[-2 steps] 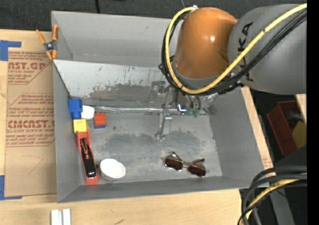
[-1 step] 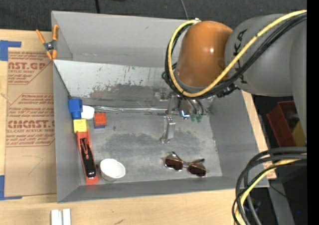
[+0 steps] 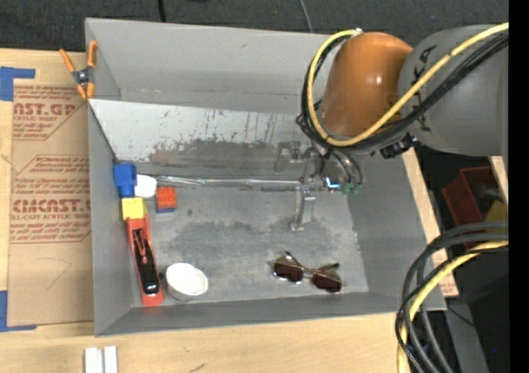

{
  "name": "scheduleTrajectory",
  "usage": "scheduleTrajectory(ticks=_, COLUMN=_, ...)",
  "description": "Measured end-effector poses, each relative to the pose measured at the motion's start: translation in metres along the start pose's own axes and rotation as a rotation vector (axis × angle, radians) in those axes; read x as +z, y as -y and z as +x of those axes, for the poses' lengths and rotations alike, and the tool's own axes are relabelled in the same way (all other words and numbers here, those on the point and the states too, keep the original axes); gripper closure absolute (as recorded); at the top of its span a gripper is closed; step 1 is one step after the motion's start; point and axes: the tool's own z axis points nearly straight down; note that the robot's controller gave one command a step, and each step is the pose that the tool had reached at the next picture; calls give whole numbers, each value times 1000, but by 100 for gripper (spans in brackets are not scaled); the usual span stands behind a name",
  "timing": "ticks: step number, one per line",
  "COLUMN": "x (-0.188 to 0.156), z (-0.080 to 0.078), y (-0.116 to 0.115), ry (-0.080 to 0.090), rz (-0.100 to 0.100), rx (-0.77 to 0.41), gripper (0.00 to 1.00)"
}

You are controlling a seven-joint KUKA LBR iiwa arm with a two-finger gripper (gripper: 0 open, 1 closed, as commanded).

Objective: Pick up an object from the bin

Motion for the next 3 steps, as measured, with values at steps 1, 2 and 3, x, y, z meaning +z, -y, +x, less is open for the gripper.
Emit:
scheduleTrajectory(ticks=1, x=1, z=82, y=7, ry=2, rz=0, rx=-108, gripper=0)
scheduleTrajectory(ticks=2, x=66, z=102, y=41, ry=6, rz=0, rx=-127, gripper=0)
scheduleTrajectory(ticks=3, x=90, z=113, y=45, ry=0, rz=-1, rx=302, gripper=100)
